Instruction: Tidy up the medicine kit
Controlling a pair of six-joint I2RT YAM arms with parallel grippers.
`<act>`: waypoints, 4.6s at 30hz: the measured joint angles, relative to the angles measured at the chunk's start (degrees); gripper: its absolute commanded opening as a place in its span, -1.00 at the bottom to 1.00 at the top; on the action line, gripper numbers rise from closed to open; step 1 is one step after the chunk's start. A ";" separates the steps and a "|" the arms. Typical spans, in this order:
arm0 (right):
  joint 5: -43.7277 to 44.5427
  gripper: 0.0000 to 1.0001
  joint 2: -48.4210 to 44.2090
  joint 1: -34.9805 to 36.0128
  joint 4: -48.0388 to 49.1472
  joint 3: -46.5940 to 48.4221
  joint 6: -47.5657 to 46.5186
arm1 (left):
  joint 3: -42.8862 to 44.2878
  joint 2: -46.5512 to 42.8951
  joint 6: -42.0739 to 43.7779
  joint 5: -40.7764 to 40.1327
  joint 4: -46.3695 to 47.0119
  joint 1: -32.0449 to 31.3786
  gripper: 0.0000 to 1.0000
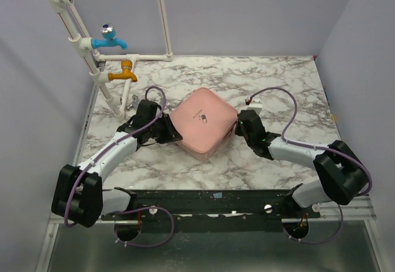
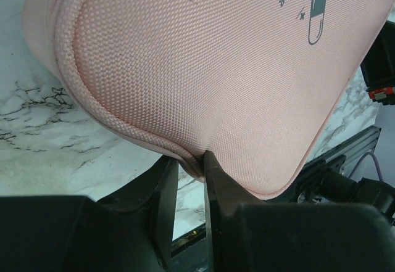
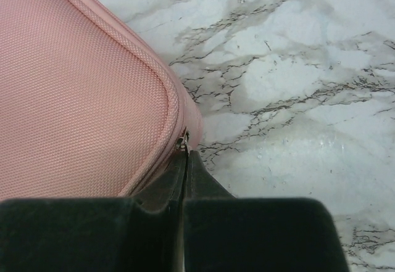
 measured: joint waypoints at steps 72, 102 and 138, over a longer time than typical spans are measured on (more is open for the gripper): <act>-3.45 -0.99 -15.43 13.81 -1.20 -12.90 12.28 | 6.12 9.57 -7.91 -7.21 2.62 -27.39 -0.03; 1.53 -0.99 -6.12 28.13 -0.98 -7.89 14.25 | 0.37 1.90 -0.70 -9.51 1.49 -11.63 0.04; 1.79 -0.99 -8.76 28.13 -0.76 -9.75 14.84 | 2.58 8.70 -6.49 -14.82 -1.46 -9.09 -0.07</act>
